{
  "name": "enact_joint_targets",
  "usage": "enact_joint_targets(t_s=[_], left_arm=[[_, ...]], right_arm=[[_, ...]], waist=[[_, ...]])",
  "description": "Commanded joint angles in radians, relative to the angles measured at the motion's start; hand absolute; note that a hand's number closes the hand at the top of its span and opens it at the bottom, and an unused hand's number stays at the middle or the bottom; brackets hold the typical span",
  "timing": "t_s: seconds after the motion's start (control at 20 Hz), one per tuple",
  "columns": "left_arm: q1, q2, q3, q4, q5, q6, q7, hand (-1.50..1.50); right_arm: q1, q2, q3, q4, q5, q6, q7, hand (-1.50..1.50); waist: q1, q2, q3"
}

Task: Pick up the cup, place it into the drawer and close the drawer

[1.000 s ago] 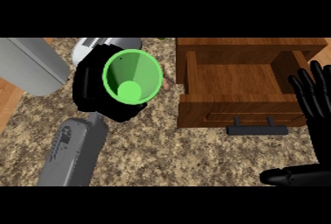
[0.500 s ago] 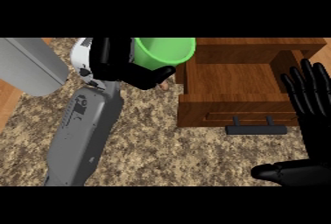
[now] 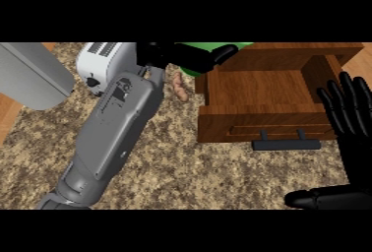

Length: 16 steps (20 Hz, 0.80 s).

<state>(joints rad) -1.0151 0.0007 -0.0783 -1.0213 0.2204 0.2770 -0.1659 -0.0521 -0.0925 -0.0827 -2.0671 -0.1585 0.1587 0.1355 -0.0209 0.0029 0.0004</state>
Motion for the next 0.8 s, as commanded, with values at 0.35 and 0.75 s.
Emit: enact_joint_targets(t_s=[0.35, 0.75], left_arm=[[-0.236, -0.001, -0.085, 0.357, 0.157, 0.112, -0.113, 1.5], [-0.264, -0.001, -0.172, 0.576, 0.232, 0.082, -0.223, 1.5]], right_arm=[[-0.044, 0.014, 0.032, 0.016, 0.027, -0.019, 0.018, -1.5], [-0.032, -0.018, -0.03, 0.076, -0.018, 0.034, -0.057, -1.5]], waist=[[-0.018, 0.004, 0.0], [-0.036, 0.013, 0.001]])
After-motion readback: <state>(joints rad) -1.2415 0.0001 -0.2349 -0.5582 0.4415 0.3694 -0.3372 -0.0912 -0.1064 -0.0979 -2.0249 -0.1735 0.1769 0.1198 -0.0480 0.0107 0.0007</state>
